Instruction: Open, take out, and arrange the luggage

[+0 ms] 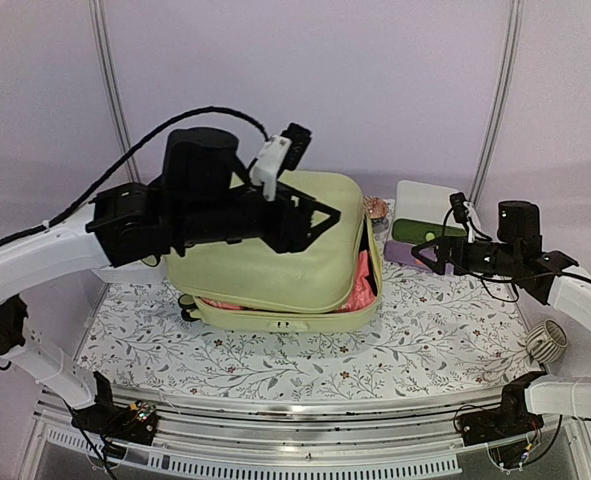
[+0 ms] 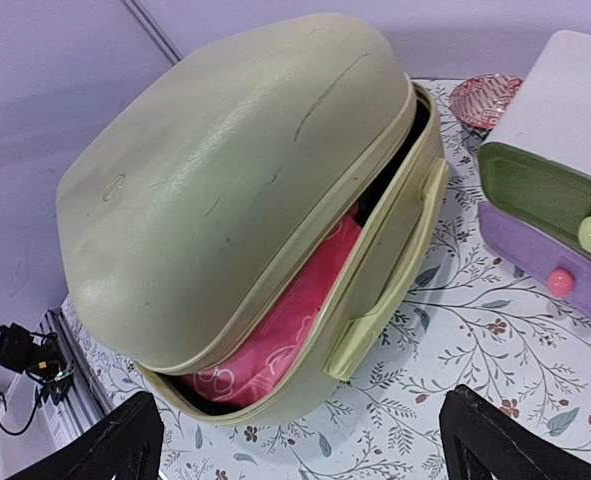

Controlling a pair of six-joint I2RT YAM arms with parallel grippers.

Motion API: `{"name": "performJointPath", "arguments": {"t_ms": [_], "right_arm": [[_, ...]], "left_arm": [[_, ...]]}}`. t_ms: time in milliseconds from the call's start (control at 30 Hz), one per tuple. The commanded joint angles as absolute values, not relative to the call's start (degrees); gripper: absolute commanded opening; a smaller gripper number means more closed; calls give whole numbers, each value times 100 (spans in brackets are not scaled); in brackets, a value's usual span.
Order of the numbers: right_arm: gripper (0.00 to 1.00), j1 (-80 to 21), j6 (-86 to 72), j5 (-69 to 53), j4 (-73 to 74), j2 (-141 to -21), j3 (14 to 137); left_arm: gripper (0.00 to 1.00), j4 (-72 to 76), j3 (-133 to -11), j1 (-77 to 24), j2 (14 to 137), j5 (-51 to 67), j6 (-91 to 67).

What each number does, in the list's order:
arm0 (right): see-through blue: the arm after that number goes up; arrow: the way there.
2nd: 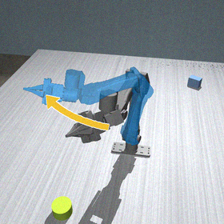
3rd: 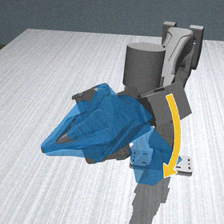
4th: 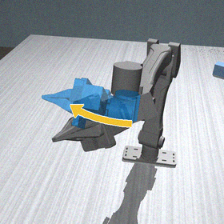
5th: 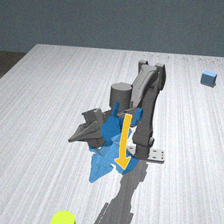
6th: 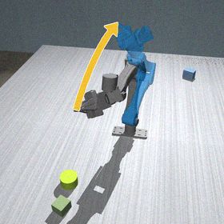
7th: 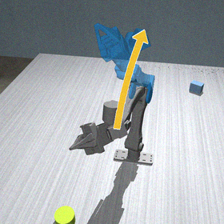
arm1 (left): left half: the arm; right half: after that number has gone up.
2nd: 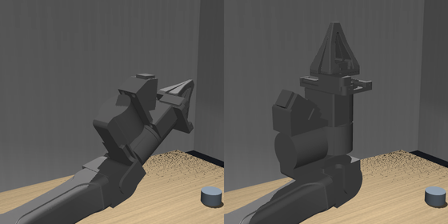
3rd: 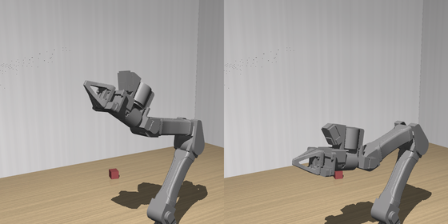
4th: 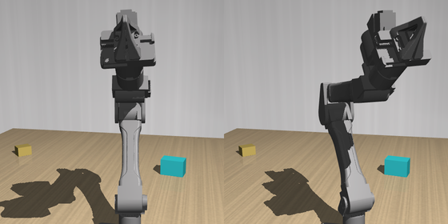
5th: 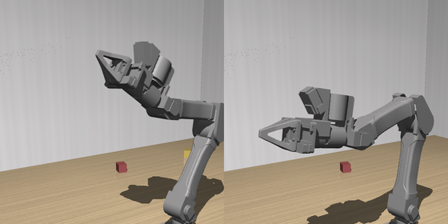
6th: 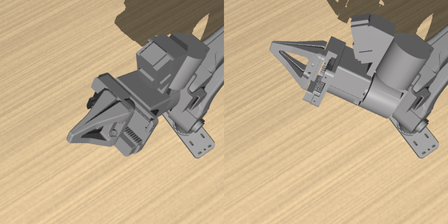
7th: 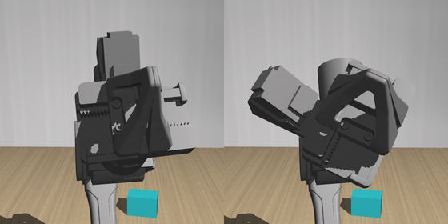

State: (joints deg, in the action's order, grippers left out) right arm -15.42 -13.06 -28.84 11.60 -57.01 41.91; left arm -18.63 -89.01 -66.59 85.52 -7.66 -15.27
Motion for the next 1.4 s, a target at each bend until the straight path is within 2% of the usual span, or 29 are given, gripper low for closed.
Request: {"name": "performJointPath", "arguments": {"t_ms": [0,167,267,333,400,633,700,733,867,1033,1233,1367], "right_arm": [[99,-1904,-1178,-3081,935,-5782,4103],[99,-2061,-1297,-3048,688,-6058,4089],[98,-2144,-1473,-3003,361,-6122,3973],[98,-2223,-1583,-3024,118,-6162,3897],[97,-2341,-1668,-3037,-89,-6241,3879],[97,-2753,-1692,-2839,-313,-6524,3981],[97,-2820,-1726,-2814,-448,-6547,3942],[97,-2852,-1759,-2813,-521,-6554,3913],[97,-2992,-1836,-2774,-712,-6627,3887],[97,-3157,-1853,-2742,-915,-6733,3876],[97,-3318,-1873,-2716,-1072,-7005,4062],[97,-3391,-1865,-2694,-1131,-7167,4178]], "left_arm": [[59,-2171,-7455,-5870,7558,-905,-2457],[63,-2400,-6178,-5045,6090,-1182,-3087],[71,-2605,-5448,-4538,5310,-1461,-3798],[71,-2576,-4887,-4218,4787,-1426,-4163],[62,-2629,-4337,-3865,4280,-1402,-4517],[17,-2484,-3088,-2813,3498,-828,-5285],[3,-2172,-2715,-2513,3483,-480,-5546],[0,-2066,-2529,-2423,3507,-366,-5727],[0,-907,-1701,-2053,3738,374,-6151],[0,792,-1046,-1914,4305,621,-6309],[0,2104,-1203,-1853,5718,953,-6105],[0,2876,-1270,-1809,6194,959,-6049]]}}
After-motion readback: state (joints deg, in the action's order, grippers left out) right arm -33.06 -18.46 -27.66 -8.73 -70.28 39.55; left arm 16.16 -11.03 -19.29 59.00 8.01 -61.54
